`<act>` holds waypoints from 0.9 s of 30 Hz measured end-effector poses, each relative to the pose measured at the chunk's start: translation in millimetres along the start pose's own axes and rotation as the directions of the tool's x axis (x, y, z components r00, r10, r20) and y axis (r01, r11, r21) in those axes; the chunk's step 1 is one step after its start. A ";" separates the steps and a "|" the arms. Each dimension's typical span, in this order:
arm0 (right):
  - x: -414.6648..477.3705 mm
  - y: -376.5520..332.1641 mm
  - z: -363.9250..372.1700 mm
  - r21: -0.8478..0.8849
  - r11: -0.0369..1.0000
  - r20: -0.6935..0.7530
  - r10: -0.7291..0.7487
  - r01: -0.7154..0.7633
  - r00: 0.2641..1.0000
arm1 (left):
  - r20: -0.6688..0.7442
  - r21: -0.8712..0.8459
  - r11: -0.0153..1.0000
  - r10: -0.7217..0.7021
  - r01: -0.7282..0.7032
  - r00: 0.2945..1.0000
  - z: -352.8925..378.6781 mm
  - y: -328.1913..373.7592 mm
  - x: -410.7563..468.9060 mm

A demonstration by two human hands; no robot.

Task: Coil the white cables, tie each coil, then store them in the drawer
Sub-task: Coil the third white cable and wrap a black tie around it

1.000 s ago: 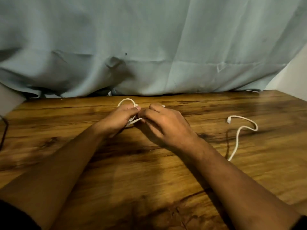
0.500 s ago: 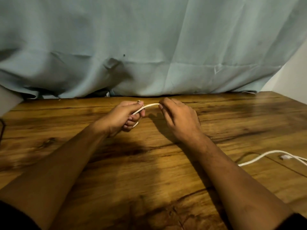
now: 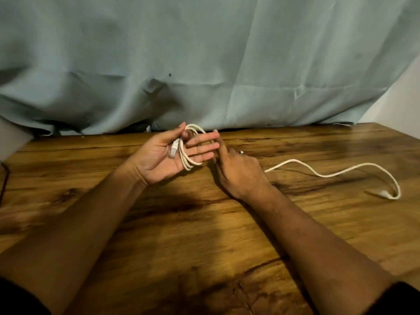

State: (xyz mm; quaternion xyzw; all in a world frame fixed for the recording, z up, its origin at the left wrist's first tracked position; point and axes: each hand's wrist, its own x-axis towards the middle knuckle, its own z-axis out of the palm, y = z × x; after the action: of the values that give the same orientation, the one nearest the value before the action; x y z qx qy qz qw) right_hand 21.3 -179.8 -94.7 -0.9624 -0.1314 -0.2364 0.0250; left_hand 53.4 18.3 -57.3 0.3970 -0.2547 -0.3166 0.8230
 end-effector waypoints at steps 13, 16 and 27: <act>-5.3 -28.4 -7.7 0.045 0.924 0.074 -0.382 0.380 0.921 | -0.420 -0.028 0.987 0.131 -0.158 0.898 -12.3 7.5 6.9; -6.4 -32.0 -9.3 0.063 0.914 0.042 -0.403 0.400 0.914 | -0.484 0.041 0.984 0.170 -0.172 0.858 -11.7 6.8 7.3; -4.2 -13.0 -32.1 0.219 0.919 -0.231 -0.276 0.326 0.933 | -0.342 0.693 0.717 0.230 0.079 0.911 -26.9 -18.0 5.4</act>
State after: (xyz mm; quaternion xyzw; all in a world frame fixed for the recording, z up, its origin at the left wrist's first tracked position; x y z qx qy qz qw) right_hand -0.1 -171.8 -68.3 -0.8913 -0.3046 -0.3122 0.1240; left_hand 69.3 18.9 -86.0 0.7212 -0.1950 -0.0741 0.6605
